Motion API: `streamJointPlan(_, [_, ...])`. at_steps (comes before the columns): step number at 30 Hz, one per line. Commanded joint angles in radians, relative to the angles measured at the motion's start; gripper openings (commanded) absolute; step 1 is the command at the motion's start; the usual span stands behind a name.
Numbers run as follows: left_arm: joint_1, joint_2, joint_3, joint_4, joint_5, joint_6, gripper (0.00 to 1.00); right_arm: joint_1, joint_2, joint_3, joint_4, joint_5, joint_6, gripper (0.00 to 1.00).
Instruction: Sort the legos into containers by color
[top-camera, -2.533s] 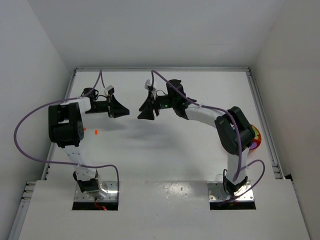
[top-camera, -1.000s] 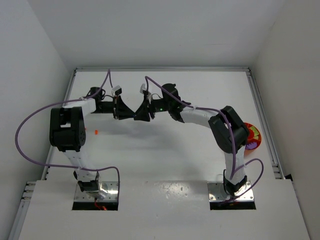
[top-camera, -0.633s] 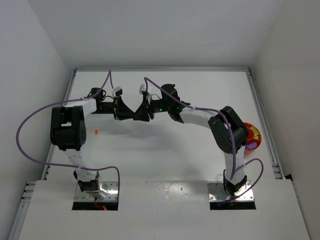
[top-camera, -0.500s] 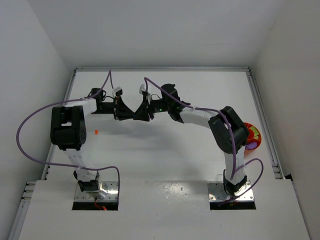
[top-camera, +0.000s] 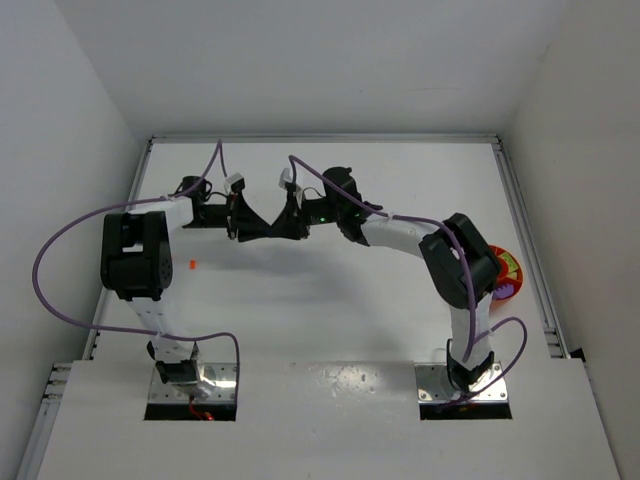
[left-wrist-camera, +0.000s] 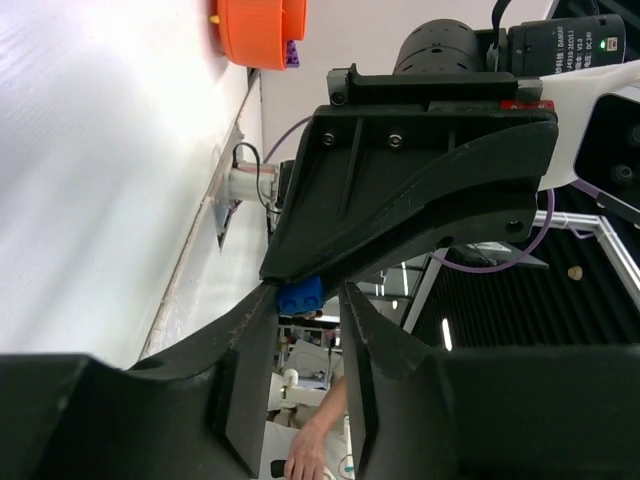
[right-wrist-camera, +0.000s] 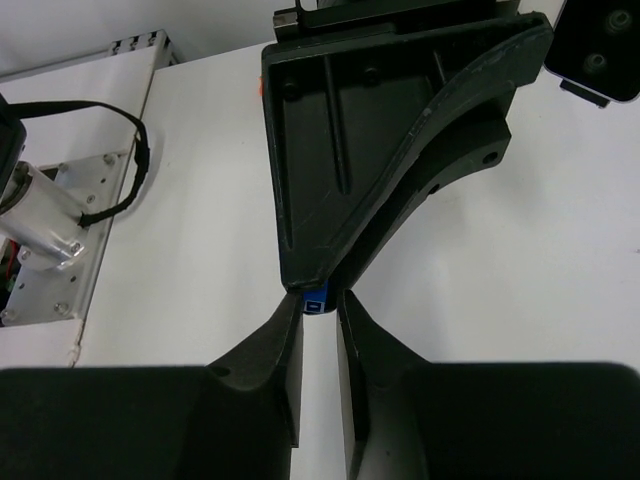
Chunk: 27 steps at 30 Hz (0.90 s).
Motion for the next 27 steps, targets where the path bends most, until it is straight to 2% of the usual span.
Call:
streamJointPlan(1, [-0.002, 0.021, -0.003, 0.029, 0.063, 0.03, 0.38, 0.009, -0.084, 0.012, 0.101, -0.025, -0.001, 0.04])
streamJointPlan(4, [-0.002, 0.021, -0.012, 0.029, 0.045, 0.03, 0.41, 0.009, -0.084, 0.012, 0.101, -0.015, 0.01, 0.02])
streamJointPlan(7, [-0.002, 0.021, -0.023, 0.029, 0.025, 0.03, 0.49, 0.009, -0.094, 0.003, 0.101, -0.006, 0.019, 0.01])
streamJointPlan(13, [0.081, -0.001, -0.023, 0.02, -0.073, 0.061, 0.69, -0.01, -0.133, -0.028, 0.063, 0.017, 0.01, 0.01])
streamJointPlan(16, [0.121, -0.01, -0.023, -0.012, -0.139, 0.108, 0.73, -0.02, -0.178, -0.048, -0.005, 0.049, -0.036, 0.0])
streamJointPlan(18, [0.145, -0.019, 0.009, -0.07, -0.216, 0.148, 0.73, -0.033, -0.198, -0.048, -0.13, 0.07, -0.079, 0.0])
streamJointPlan(19, [0.145, -0.019, 0.035, -0.107, -0.25, 0.223, 0.73, -0.046, -0.21, -0.013, -0.219, 0.096, -0.113, 0.0])
streamJointPlan(20, [0.159, -0.03, 0.069, -0.205, -0.327, 0.273, 0.74, -0.055, -0.233, 0.001, -0.303, 0.138, -0.145, 0.0])
streamJointPlan(21, [0.159, -0.03, 0.143, -0.247, -0.369, 0.357, 0.74, -0.079, -0.245, 0.021, -0.459, 0.147, -0.217, 0.0])
streamJointPlan(22, [0.159, -0.039, 0.175, -0.294, -0.446, 0.381, 0.74, -0.095, -0.258, 0.032, -0.546, 0.188, -0.258, 0.0])
streamJointPlan(23, [0.159, -0.039, 0.224, -0.295, -0.483, 0.404, 0.74, -0.122, -0.268, 0.064, -0.736, 0.239, -0.351, 0.0])
streamJointPlan(27, [0.112, -0.064, 0.348, -0.315, -0.655, 0.455, 0.74, -0.22, -0.31, 0.133, -1.069, 0.356, -0.539, 0.0])
